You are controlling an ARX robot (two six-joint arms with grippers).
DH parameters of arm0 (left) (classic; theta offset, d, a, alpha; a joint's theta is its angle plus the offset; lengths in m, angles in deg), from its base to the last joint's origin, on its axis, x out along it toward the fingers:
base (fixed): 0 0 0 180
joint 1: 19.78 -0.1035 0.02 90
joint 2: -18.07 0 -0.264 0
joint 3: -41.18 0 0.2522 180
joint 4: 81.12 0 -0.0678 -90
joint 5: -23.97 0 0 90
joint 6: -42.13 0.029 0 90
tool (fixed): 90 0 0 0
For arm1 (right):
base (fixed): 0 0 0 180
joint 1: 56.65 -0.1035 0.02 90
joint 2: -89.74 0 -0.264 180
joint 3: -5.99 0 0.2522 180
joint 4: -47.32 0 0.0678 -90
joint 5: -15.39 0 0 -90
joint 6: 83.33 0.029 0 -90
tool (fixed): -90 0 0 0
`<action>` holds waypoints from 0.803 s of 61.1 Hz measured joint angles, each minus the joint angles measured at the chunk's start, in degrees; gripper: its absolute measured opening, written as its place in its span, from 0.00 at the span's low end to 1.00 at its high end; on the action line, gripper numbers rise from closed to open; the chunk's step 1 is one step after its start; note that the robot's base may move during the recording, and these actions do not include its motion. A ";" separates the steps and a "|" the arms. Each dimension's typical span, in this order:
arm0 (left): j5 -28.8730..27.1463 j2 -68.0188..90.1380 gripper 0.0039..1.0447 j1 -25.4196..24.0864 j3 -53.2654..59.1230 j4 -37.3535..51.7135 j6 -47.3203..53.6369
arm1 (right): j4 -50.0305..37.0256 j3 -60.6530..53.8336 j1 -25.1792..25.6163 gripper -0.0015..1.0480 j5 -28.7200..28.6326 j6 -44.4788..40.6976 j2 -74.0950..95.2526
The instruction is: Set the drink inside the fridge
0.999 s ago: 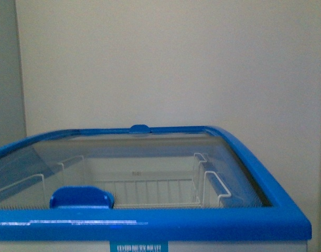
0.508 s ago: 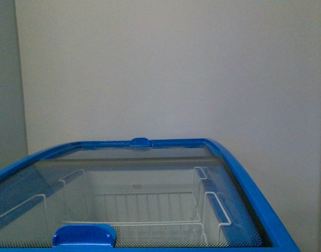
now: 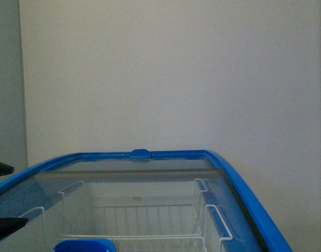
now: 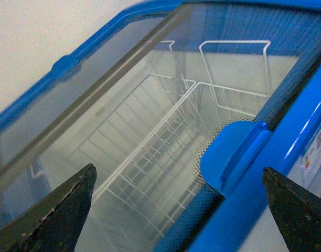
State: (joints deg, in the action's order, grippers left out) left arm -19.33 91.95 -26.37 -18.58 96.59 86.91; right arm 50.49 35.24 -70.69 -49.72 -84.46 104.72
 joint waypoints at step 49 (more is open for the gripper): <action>-1.22 24.09 0.92 6.58 -22.95 -17.99 25.00 | 0.00 0.00 0.00 0.40 0.00 0.00 0.00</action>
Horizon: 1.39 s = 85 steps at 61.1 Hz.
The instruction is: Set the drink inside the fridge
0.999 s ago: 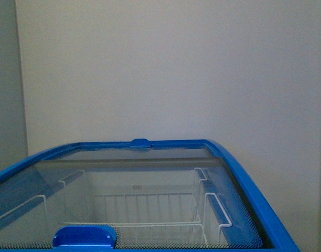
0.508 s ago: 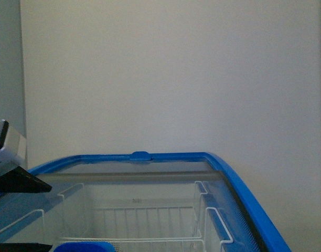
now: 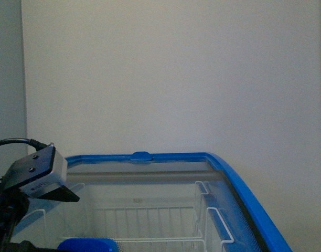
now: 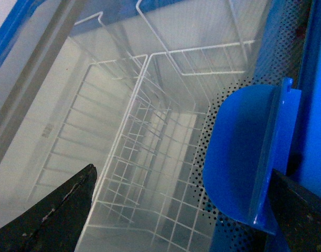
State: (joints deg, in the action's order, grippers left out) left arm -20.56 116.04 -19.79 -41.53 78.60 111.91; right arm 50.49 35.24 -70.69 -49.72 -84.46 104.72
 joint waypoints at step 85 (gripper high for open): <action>-45.35 -34.38 0.67 1.16 25.81 32.11 -70.95 | 0.00 0.00 0.00 0.40 0.04 0.00 0.00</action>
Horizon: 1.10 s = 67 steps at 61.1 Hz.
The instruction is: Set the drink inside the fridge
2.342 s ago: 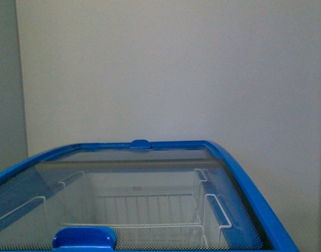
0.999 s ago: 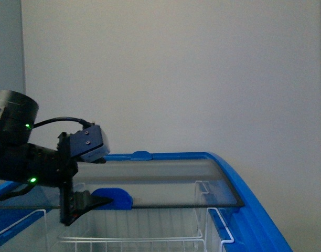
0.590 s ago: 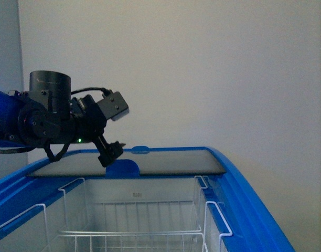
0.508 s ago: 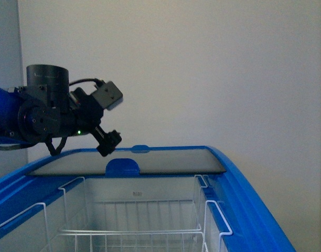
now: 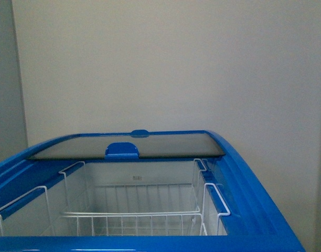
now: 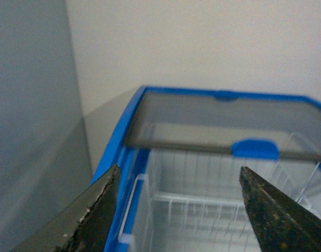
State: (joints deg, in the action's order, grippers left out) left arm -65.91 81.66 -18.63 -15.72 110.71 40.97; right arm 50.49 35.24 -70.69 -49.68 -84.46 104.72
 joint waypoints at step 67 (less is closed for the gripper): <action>-0.11 -45.66 0.02 -1.14 40.68 -9.97 0.70 | 36.57 86.47 -10.29 0.40 -27.56 -54.18 95.38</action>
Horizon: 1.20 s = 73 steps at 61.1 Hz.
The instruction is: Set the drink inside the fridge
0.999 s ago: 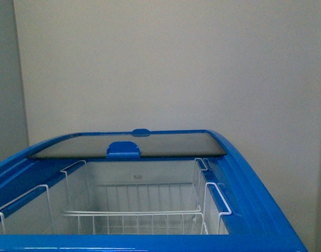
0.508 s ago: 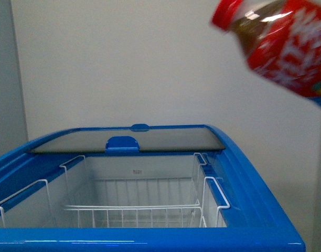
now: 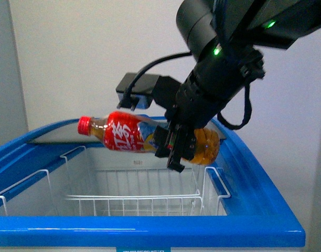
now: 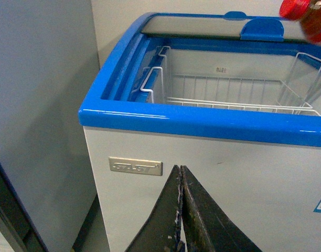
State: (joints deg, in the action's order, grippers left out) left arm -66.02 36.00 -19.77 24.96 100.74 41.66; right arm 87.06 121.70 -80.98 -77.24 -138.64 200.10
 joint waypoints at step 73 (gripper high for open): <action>-0.02 -17.57 0.02 0.00 1.64 -15.54 0.09 | -16.72 11.91 -1.01 0.44 11.37 4.74 32.87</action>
State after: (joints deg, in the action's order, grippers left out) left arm -66.04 18.43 -19.77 26.60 85.20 41.75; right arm 70.34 133.61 -81.99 -65.87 -133.90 232.97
